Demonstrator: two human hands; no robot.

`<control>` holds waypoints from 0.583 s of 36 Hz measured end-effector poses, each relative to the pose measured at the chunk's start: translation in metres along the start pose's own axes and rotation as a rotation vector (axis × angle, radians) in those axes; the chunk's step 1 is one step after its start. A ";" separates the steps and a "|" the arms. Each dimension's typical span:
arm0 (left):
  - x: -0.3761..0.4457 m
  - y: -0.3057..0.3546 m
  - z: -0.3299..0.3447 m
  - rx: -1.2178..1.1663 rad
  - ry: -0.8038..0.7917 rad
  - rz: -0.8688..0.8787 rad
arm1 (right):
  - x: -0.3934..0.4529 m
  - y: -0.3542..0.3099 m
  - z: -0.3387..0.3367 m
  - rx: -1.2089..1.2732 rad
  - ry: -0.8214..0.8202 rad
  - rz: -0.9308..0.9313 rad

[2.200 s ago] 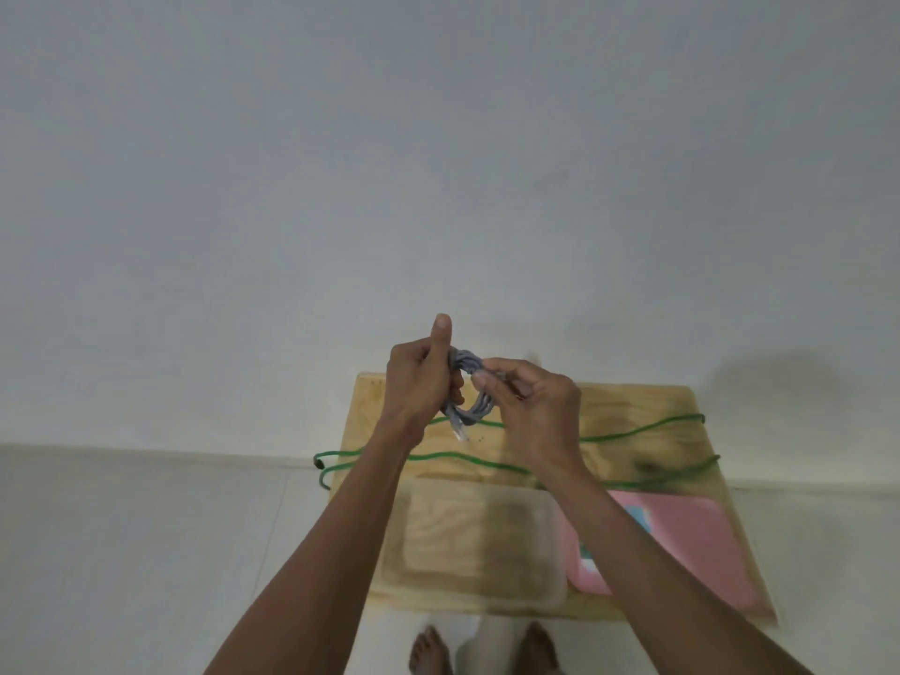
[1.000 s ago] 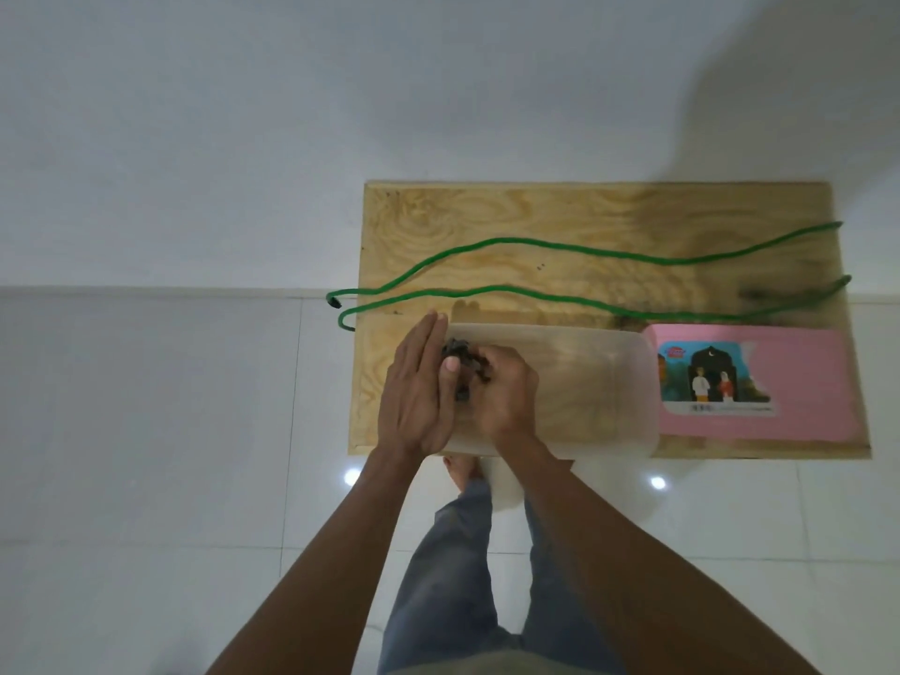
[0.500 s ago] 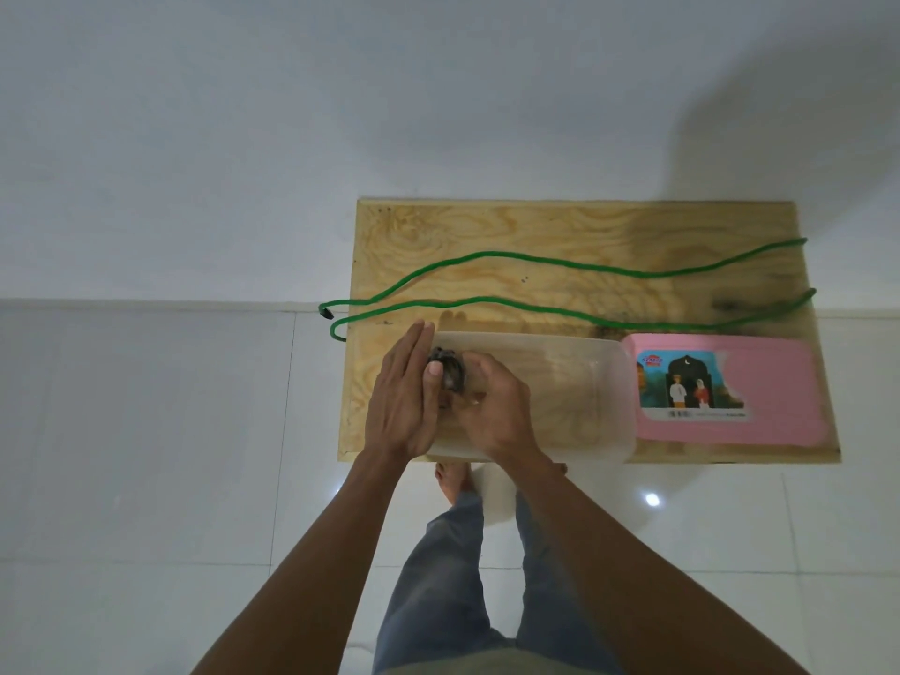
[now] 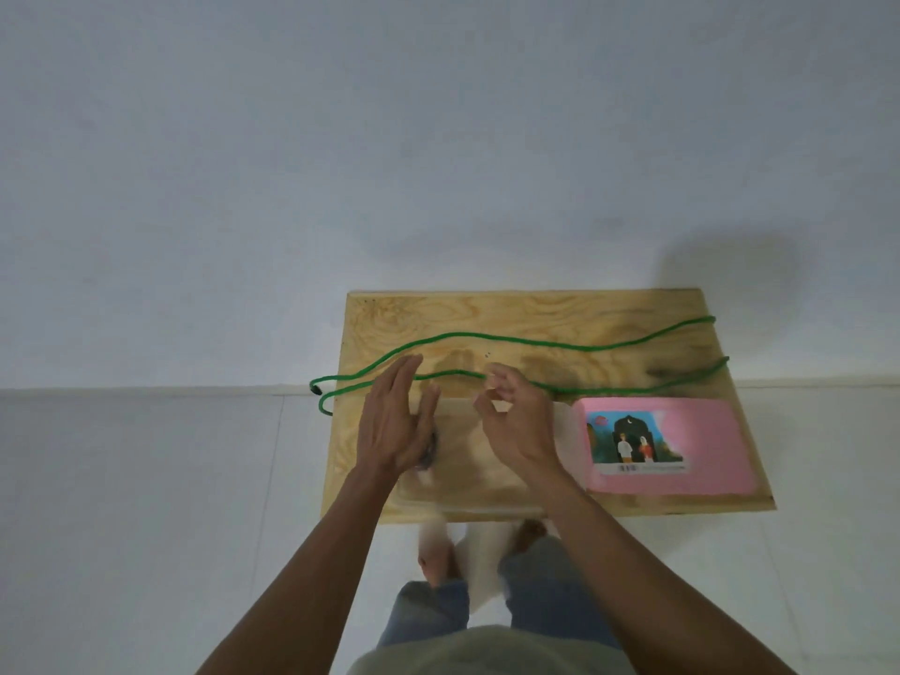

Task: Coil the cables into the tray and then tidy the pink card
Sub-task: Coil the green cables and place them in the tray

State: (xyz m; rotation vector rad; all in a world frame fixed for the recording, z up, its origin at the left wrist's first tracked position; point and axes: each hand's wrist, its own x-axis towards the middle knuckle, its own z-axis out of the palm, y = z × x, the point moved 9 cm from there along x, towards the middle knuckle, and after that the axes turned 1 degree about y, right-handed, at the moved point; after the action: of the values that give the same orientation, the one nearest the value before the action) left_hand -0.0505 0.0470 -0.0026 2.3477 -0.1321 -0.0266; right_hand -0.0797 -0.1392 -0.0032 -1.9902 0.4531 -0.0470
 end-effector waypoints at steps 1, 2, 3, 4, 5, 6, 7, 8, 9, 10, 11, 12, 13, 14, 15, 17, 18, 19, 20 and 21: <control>0.005 0.007 0.002 0.009 0.002 0.024 | 0.005 -0.002 -0.009 -0.008 0.012 -0.003; 0.010 0.014 0.005 0.016 -0.002 0.044 | 0.011 -0.003 -0.018 -0.015 0.029 -0.006; 0.016 0.022 0.009 0.023 -0.007 0.058 | 0.017 -0.002 -0.028 -0.025 0.048 -0.005; 0.022 0.028 0.013 0.032 -0.014 0.066 | 0.024 0.000 -0.038 -0.042 0.062 0.001; 0.028 0.034 0.017 0.042 -0.026 0.065 | 0.031 0.004 -0.047 -0.064 0.066 0.017; 0.035 0.038 0.023 0.056 -0.048 0.056 | 0.039 0.010 -0.055 -0.084 0.064 0.033; 0.042 0.042 0.030 0.079 -0.080 0.043 | 0.047 0.016 -0.064 -0.104 0.059 0.050; 0.049 0.045 0.038 0.111 -0.116 0.031 | 0.056 0.023 -0.072 -0.125 0.059 0.063; 0.056 0.047 0.045 0.146 -0.149 0.018 | 0.065 0.029 -0.081 -0.148 0.060 0.078; 0.063 0.048 0.052 0.179 -0.173 -0.002 | 0.074 0.035 -0.088 -0.171 0.058 0.090; 0.070 0.048 0.057 0.207 -0.190 -0.036 | 0.082 0.042 -0.095 -0.195 0.053 0.105; 0.077 0.046 0.061 0.234 -0.203 -0.078 | 0.091 0.050 -0.101 -0.220 0.042 0.121; 0.083 0.043 0.065 0.265 -0.212 -0.117 | 0.100 0.058 -0.105 -0.247 0.023 0.144; 0.089 0.040 0.068 0.295 -0.220 -0.159 | 0.109 0.068 -0.109 -0.274 0.004 0.165; 0.094 0.035 0.070 0.321 -0.225 -0.204 | 0.118 0.078 -0.112 -0.297 -0.014 0.190; 0.102 0.024 0.075 0.356 -0.235 -0.298 | 0.134 0.096 -0.116 -0.341 -0.053 0.224; 0.107 0.019 0.077 0.378 -0.242 -0.338 | 0.141 0.103 -0.115 -0.370 -0.081 0.223; 0.111 0.012 0.080 0.407 -0.253 -0.372 | 0.148 0.110 -0.115 -0.406 -0.115 0.225; 0.116 0.006 0.083 0.440 -0.269 -0.404 | 0.154 0.115 -0.114 -0.437 -0.144 0.226; 0.119 0.000 0.087 0.472 -0.291 -0.434 | 0.159 0.121 -0.112 -0.449 -0.168 0.236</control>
State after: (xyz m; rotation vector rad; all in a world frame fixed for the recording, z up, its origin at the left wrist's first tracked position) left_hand 0.0625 -0.0269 -0.0608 2.7858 0.2607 -0.6097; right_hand 0.0065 -0.3355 -0.0845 -2.3374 0.6256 0.3986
